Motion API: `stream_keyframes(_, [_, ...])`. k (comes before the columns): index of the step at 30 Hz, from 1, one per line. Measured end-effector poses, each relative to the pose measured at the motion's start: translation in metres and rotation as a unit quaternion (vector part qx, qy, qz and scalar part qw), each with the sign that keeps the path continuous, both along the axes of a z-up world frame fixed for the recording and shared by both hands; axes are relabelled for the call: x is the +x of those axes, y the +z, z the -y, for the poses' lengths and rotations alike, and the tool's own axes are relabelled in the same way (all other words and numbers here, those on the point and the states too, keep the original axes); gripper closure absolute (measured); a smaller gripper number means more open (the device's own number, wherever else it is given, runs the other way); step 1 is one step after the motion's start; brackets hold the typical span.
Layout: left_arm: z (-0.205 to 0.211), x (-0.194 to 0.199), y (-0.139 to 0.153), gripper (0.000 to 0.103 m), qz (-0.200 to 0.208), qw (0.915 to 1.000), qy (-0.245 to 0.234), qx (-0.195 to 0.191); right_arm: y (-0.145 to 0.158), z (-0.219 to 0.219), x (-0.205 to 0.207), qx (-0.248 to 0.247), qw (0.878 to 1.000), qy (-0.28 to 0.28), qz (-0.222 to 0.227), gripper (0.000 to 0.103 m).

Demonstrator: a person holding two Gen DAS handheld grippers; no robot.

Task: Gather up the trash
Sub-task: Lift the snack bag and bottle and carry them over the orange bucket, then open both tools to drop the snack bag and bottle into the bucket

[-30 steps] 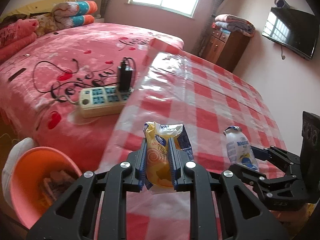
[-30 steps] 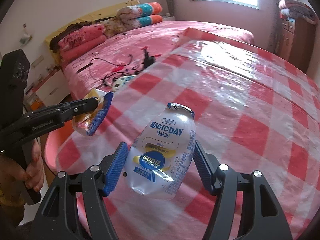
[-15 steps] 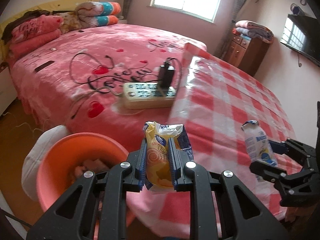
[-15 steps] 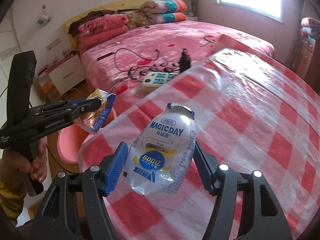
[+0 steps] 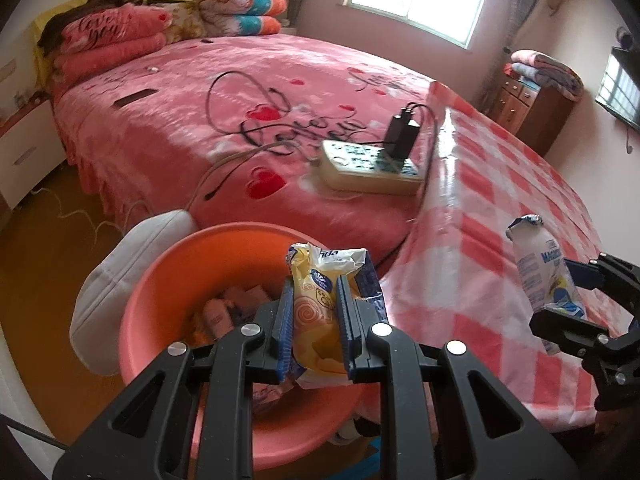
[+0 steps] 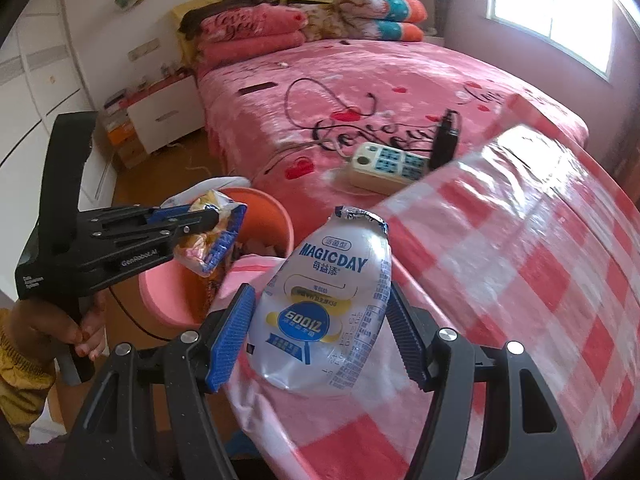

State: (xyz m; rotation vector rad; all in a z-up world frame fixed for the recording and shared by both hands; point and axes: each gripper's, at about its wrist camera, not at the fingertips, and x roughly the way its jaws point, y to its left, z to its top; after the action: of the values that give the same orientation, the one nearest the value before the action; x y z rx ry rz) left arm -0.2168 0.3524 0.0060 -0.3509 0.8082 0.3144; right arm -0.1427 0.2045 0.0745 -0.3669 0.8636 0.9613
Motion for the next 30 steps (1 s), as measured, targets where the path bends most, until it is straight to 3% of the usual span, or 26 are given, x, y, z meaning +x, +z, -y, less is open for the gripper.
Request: stream_keyframes(30, [-0.055,-0.027,-0.055,0.081,-0.049,0.9961,0.068,-0.029,-0.034,-0.127,-0.034,-0.055,0.99,0.13,0.014,0.036])
